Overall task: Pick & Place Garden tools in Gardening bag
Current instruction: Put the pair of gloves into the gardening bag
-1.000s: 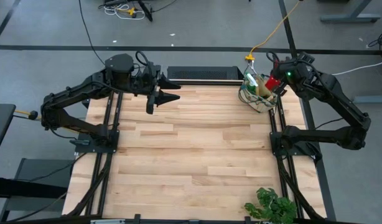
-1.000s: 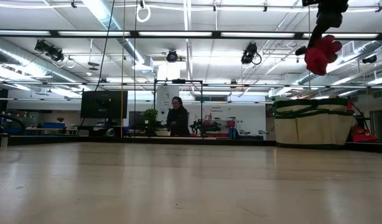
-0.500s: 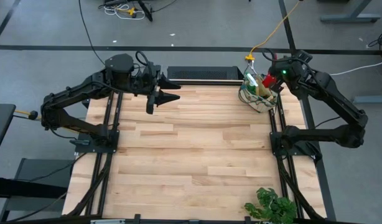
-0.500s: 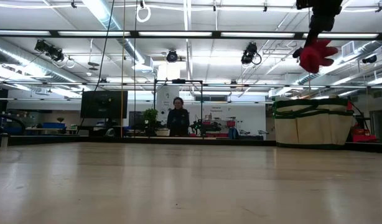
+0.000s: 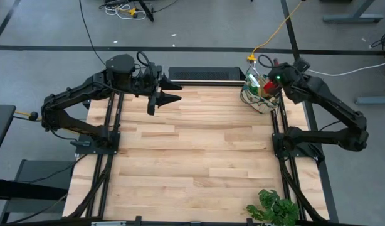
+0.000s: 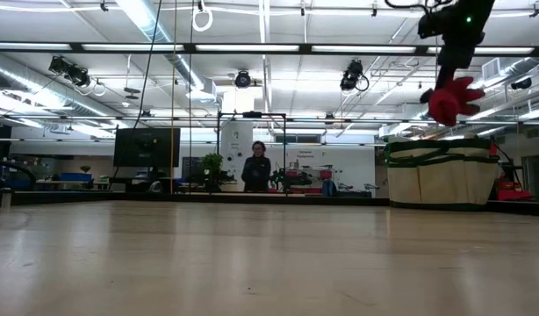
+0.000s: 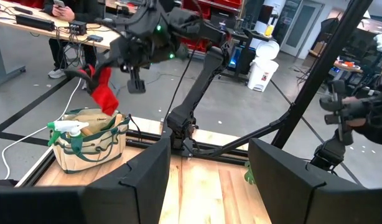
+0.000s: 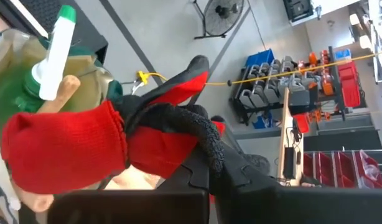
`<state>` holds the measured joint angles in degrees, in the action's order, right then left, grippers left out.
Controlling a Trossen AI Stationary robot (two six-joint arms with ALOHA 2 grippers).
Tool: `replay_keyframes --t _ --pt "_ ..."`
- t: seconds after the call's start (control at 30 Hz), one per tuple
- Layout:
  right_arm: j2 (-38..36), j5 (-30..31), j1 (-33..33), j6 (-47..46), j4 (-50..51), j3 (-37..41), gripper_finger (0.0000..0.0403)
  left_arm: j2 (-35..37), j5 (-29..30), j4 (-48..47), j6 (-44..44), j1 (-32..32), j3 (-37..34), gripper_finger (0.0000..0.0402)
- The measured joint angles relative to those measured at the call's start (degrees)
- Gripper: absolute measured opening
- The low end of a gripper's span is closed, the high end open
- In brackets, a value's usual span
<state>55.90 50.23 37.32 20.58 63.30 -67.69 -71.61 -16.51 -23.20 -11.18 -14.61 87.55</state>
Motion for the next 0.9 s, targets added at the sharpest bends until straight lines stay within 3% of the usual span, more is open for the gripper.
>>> replay_keyframes --t 0.23,0.9 --pt "-0.2 3.3 0.0 2.5 -6.5 6.6 0.0002 0.0 0.0 0.0 0.0 0.0 0.0 0.0222" --pt "-0.2 3.8 0.0 1.3 -11.7 15.6 0.0002 0.0 0.0 0.0 0.0 0.0 0.0 0.0222"
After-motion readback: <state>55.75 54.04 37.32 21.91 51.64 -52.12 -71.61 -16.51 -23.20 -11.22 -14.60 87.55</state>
